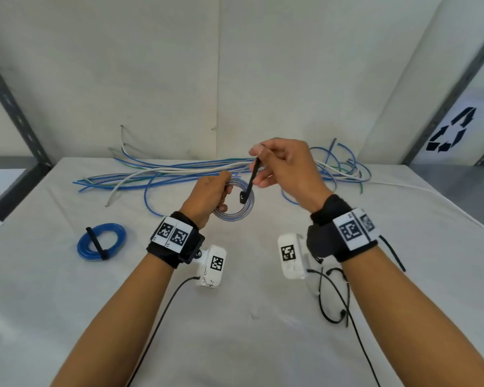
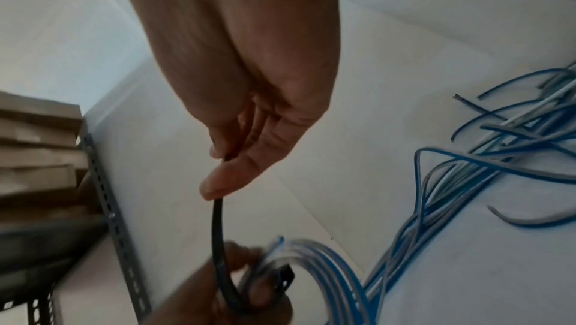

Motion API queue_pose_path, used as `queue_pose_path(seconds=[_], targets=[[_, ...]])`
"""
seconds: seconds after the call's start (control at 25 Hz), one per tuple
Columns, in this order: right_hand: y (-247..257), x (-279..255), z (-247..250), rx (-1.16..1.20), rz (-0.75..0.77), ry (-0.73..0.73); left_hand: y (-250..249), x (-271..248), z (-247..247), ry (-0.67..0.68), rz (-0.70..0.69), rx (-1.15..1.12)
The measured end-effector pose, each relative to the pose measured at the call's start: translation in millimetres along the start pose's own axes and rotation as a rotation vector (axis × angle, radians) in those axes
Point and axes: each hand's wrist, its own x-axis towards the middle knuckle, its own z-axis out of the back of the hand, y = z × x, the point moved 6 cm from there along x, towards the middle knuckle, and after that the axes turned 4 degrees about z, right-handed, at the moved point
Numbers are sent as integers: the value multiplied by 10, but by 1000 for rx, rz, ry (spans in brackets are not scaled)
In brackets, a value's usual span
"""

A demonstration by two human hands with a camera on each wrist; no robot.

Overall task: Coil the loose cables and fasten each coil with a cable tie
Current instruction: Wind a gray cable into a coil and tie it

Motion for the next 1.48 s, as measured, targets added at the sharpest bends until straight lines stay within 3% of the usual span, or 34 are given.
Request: queue_pose_path(seconds=[0.4, 0.6, 0.72, 0.84, 0.96, 1.08, 1.12, 1.48], targets=[[-210, -134, -322, 28, 276, -110, -147, 41, 252, -125, -149, -25], [-187, -167, -312, 101, 263, -124, -195, 37, 286, -123, -235, -89], [-152, -173, -284, 195, 216, -132, -225, 35, 344, -188, -294, -191], [-206, -140, -112, 205, 218, -243, -230, 55, 418, -227, -312, -329], [-386, -26, 28, 112, 107, -339, -260, 57, 430, -201, -310, -456], [-434, 49, -161, -365, 128, -191, -296, 26, 346, -151, -323, -492], [-425, 61, -254, -409, 133, -135, -307, 17, 322, -142, -330, -494], [-331, 94, -316, -135, 133, 49, -330, -13, 304, -113, -358, -391]])
